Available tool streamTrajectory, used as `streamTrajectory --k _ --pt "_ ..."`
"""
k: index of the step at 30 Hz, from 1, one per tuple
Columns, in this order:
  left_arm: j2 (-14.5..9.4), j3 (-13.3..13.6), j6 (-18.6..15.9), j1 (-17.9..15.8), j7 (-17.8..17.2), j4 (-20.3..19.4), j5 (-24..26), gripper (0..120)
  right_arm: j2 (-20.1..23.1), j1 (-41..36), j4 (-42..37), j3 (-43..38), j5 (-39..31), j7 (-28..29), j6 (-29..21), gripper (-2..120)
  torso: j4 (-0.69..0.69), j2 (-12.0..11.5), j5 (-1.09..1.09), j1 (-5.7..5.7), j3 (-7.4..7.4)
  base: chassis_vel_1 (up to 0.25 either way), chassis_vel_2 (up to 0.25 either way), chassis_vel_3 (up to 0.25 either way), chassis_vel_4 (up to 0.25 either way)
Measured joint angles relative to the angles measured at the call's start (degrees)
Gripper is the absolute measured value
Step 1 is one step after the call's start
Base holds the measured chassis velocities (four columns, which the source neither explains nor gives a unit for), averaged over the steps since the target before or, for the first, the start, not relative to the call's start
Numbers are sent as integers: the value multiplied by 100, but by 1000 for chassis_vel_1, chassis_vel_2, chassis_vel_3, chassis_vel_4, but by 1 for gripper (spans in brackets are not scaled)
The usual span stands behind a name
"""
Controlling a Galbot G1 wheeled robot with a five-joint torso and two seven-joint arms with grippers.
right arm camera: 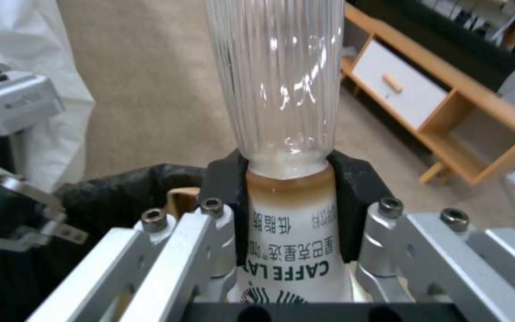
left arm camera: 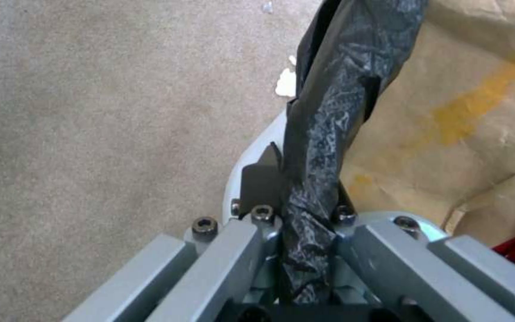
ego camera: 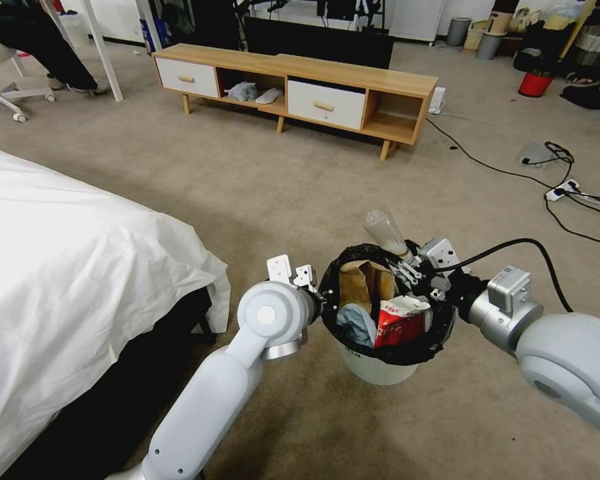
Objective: Pick up the trash bin, then pick up the garbage from the floor and place it into the trash bin.
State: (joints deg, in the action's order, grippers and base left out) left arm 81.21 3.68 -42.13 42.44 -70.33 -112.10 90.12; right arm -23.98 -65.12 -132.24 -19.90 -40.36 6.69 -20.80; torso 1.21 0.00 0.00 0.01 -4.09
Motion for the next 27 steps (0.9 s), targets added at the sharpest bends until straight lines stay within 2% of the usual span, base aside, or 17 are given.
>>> streamTrajectory --k 8,27 --pt "11 3 0 4 0 0 -5 1 74 1 18 -25 184 -128 11 25 0 0 0 0 0 0 0 0 0" --pt "36 -52 0 35 0 2 -33 1 533 -137 -69 7 1236 -1068 -41 25 0 0 0 0 0 0 0 0 0"
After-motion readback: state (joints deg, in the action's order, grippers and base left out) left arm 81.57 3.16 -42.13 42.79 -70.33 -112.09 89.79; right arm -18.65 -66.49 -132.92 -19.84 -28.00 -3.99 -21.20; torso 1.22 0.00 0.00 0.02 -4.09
